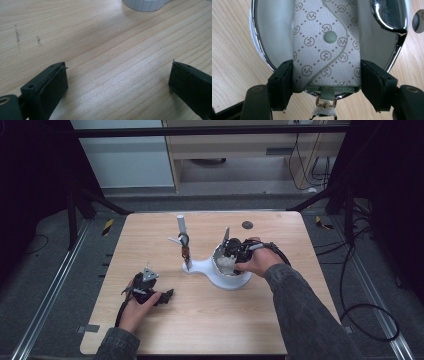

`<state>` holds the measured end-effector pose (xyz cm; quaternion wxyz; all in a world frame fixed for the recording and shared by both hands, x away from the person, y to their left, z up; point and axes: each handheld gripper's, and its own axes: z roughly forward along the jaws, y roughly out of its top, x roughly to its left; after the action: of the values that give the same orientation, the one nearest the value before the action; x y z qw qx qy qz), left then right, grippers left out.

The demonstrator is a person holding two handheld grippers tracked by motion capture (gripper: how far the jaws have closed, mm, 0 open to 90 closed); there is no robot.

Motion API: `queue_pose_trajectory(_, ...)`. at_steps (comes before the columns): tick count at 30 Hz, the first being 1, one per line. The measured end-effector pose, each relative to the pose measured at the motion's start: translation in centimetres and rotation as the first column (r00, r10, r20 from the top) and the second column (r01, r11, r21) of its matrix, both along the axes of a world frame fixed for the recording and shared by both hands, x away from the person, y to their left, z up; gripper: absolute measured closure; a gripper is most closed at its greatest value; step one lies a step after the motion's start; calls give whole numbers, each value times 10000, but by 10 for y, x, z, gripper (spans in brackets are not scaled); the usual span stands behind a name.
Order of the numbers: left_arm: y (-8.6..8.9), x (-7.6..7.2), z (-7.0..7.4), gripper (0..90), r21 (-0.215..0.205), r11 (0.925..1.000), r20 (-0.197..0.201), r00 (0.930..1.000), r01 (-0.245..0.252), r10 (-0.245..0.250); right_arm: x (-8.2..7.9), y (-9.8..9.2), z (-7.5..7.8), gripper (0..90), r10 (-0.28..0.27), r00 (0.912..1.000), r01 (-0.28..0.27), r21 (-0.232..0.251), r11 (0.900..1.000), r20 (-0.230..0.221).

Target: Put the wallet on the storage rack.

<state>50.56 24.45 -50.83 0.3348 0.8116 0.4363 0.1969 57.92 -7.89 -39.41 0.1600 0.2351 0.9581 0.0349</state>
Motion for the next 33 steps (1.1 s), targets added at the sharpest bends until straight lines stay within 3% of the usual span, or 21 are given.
queue_pose_trajectory(24, -1, 0, 0, 14, -28, 10000, 10, 10000, -22, 22, 2, 0, -2, 298, -92, 9999, 93, 52, 9999, -92)
queue_pose_trajectory(33, -1, 0, 0, 14, -26, 10000, 10, 10000, -21, 21, 1, -2, 5, 236, -196, 9998, 193, 324, 9993, 91)
